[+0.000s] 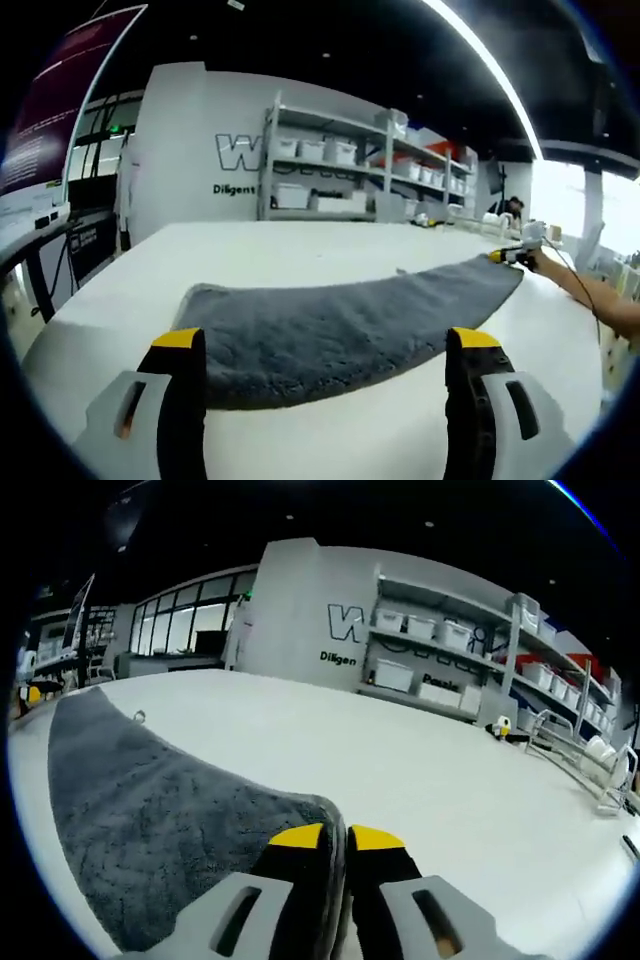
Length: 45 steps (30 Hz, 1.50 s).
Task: Open the folded towel by lifting each exposed corner and separating the folded layers until the towel lies flat within the target outline without major curled edges
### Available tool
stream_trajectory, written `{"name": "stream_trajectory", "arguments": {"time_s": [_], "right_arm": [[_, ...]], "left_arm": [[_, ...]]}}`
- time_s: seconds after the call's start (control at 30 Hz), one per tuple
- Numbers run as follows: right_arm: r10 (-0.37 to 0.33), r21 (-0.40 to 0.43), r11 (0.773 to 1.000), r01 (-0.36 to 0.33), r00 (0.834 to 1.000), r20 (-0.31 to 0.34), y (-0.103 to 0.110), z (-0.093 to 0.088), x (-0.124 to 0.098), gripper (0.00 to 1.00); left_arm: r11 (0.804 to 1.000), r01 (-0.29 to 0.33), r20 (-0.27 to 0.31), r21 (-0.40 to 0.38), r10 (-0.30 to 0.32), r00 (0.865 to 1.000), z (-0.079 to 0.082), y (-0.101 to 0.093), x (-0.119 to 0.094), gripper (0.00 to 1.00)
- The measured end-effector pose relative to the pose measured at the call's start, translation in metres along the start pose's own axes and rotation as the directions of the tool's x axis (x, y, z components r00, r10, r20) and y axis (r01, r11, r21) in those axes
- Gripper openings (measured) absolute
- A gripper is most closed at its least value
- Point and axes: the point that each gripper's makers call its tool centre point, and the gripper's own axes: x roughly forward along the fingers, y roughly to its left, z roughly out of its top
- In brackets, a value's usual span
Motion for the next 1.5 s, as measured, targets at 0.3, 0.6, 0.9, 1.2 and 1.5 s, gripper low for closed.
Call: {"name": "stream_trajectory", "arguments": {"time_s": [0.3, 0.6, 0.9, 1.2, 1.5], "right_arm": [[0.014, -0.031, 0.999, -0.013, 0.999, 0.034, 0.004, 0.012, -0.007, 0.00], [0.031, -0.071, 0.997, -0.025, 0.996, 0.082, 0.012, 0.028, -0.029, 0.00], [0.097, -0.129, 0.988, -0.079, 0.985, 0.144, 0.033, 0.042, -0.058, 0.00], [0.257, -0.301, 0.933, -0.199, 0.952, 0.165, 0.070, 0.042, -0.092, 0.00], [0.376, -0.402, 0.862, -0.308, 0.921, 0.100, 0.096, 0.025, -0.125, 0.00]], "left_arm": [[0.999, 0.015, 0.002, -0.029, -0.014, 1.000, 0.001, 0.003, 0.002, 0.96], [0.999, 0.022, -0.005, -0.036, -0.022, 1.000, -0.002, 0.001, 0.003, 0.96], [0.999, 0.026, 0.007, -0.038, -0.026, 1.000, 0.000, -0.001, 0.001, 0.95], [0.998, 0.036, 0.013, -0.043, -0.035, 0.999, 0.002, 0.000, 0.002, 0.93], [0.998, 0.038, 0.012, -0.042, -0.037, 0.999, 0.005, 0.005, 0.005, 0.91]]}}
